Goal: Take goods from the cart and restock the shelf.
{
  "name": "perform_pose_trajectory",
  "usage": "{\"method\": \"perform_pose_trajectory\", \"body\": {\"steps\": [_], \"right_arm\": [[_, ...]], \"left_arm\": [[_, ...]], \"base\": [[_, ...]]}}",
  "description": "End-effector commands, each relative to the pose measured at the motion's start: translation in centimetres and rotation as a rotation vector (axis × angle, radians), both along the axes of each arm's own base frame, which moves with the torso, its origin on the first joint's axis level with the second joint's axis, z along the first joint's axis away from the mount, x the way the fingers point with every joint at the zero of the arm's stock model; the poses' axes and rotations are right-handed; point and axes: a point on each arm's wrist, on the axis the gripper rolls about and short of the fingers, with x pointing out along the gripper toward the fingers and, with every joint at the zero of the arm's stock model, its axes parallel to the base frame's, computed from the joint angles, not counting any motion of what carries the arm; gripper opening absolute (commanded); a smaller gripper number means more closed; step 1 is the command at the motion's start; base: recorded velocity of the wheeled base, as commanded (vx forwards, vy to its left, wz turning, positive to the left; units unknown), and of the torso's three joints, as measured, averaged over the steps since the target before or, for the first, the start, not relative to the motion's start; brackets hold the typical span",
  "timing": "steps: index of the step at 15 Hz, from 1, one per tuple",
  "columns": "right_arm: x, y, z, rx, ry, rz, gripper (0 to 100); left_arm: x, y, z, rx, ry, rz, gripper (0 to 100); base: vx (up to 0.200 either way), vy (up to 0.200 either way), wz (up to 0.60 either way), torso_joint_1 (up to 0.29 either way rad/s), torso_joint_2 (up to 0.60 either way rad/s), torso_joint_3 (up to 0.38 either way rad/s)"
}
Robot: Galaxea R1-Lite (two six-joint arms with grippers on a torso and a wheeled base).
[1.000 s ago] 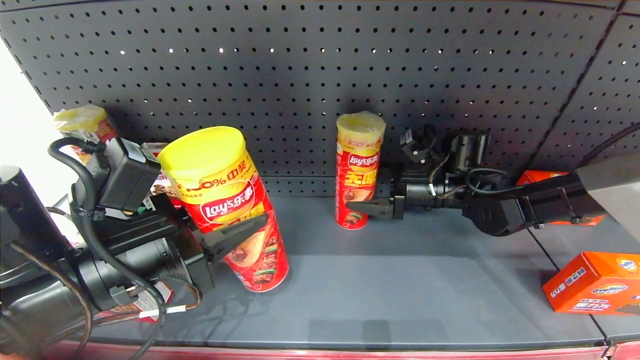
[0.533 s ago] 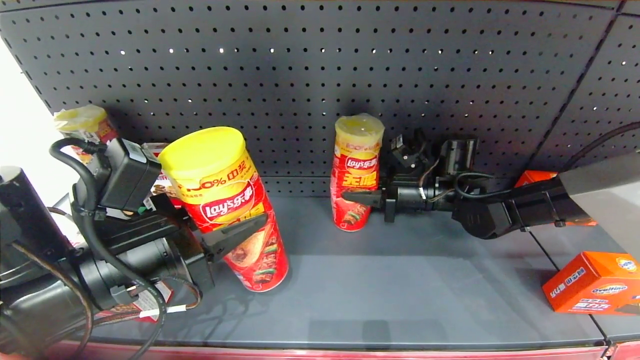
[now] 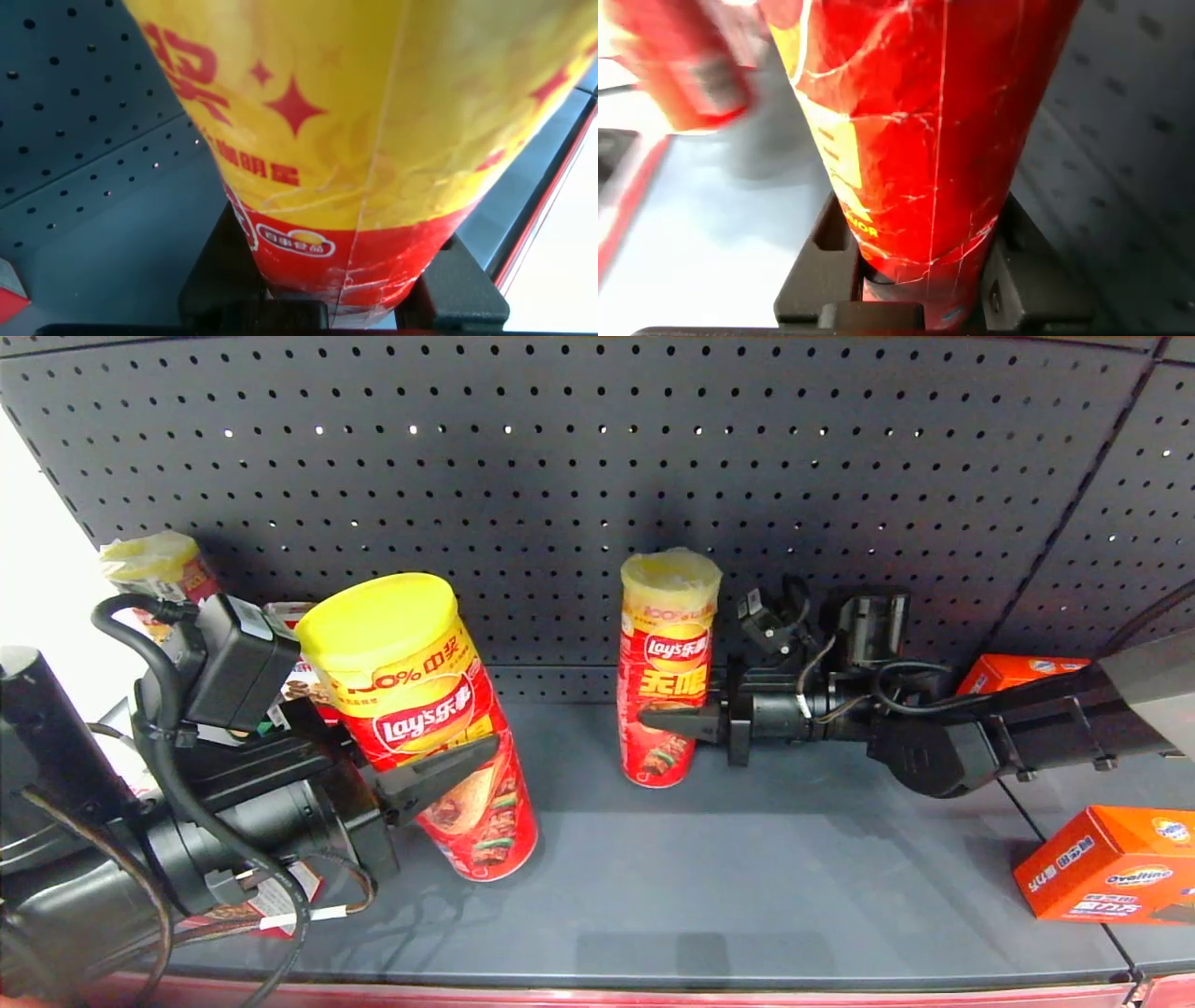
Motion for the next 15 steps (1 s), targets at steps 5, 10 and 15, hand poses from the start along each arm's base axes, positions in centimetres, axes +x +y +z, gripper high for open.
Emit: {"method": "perform_pose_trajectory", "body": {"steps": [5,10,15], "right_arm": [[-8.0,-2.3,1.8,0.003,0.008,0.045,0],[-11.8,-2.7,0.7,-0.017,0.023,0.027,0],[-13.1,-1.4,-1.3,-0.031,0.023,0.012,0]], "left_arm": [[-0.1,0.0,0.0,0.000,0.001,0.000,0],[-0.1,0.0,-0.1,0.001,0.002,0.000,0],[-0.1,0.0,-0.1,0.001,0.002,0.000,0]], "base": [[0.000,0.000,0.00,0.000,0.00,0.000],[0.000,0.000,0.00,0.000,0.00,0.000],[0.000,0.000,0.00,0.000,0.00,0.000]]}}
